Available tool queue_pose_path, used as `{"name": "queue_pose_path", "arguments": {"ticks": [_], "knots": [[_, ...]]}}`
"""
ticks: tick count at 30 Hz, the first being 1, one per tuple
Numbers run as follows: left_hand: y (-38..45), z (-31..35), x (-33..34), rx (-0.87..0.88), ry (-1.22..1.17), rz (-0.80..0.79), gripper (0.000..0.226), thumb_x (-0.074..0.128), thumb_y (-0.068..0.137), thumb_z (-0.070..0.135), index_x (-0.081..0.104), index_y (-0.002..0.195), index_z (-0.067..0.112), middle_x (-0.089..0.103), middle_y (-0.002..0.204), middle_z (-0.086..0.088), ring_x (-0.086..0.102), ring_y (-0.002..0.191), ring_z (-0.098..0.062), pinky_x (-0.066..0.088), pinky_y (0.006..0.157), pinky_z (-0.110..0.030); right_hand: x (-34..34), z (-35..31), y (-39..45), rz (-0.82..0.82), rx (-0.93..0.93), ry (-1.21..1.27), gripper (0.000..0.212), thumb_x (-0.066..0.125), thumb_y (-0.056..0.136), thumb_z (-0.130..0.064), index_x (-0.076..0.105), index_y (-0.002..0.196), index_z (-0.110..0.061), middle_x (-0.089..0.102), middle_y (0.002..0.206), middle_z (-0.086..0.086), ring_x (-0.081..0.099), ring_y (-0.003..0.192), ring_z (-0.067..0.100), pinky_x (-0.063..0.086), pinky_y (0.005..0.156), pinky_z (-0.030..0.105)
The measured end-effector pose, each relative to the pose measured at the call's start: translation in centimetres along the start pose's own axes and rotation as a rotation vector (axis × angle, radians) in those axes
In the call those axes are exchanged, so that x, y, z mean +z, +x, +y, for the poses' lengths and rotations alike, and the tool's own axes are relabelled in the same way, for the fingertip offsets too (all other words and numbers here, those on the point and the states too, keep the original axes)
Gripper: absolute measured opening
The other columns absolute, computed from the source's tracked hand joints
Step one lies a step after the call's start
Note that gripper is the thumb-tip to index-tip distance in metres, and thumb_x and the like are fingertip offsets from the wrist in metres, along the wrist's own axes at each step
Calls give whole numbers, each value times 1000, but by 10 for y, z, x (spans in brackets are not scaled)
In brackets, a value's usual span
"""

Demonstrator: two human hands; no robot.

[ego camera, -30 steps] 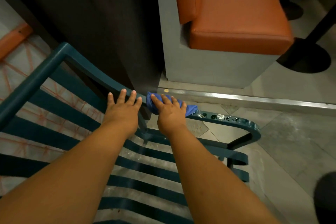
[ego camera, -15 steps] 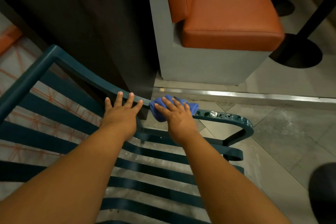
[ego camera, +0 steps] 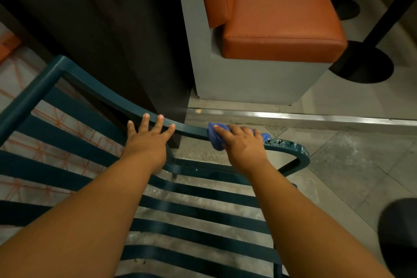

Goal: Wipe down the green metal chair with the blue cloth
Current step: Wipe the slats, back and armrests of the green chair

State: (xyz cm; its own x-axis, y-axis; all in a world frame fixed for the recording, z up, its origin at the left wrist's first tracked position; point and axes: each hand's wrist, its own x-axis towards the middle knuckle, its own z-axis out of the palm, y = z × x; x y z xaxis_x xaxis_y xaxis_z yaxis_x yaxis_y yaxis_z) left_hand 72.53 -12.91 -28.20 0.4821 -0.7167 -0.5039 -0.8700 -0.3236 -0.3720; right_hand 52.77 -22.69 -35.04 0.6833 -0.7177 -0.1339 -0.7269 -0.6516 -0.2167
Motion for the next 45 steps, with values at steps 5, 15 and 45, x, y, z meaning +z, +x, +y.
{"name": "queue_pose_path", "arguments": {"ticks": [5, 15, 45], "knots": [[1, 2, 0, -5, -4, -3, 102, 57, 83, 5, -15, 147, 39, -25, 157, 0, -24, 142, -35, -7, 113, -61, -17, -24, 25, -214, 113, 6, 62, 51, 95, -35, 17, 147, -40, 42, 142, 7, 40, 127, 36, 28, 106, 59], [2, 5, 2, -14, -10, 35, 97, 53, 86, 5, -14, 147, 41, -23, 157, 1, -22, 142, -35, -6, 114, -59, 2, 9, -13, 72, 89, -103, 75, 58, 90, -21, 14, 149, -34, 40, 142, 6, 36, 130, 33, 19, 113, 56], [1, 16, 8, -4, -33, 80, 96, 53, 86, 8, -13, 148, 37, -24, 157, -2, -20, 142, -38, -7, 115, -55, -9, 15, -5, -7, -13, 64, 80, 62, 84, 0, 28, 146, -37, 41, 147, 0, 39, 131, 28, 26, 110, 46]]}}
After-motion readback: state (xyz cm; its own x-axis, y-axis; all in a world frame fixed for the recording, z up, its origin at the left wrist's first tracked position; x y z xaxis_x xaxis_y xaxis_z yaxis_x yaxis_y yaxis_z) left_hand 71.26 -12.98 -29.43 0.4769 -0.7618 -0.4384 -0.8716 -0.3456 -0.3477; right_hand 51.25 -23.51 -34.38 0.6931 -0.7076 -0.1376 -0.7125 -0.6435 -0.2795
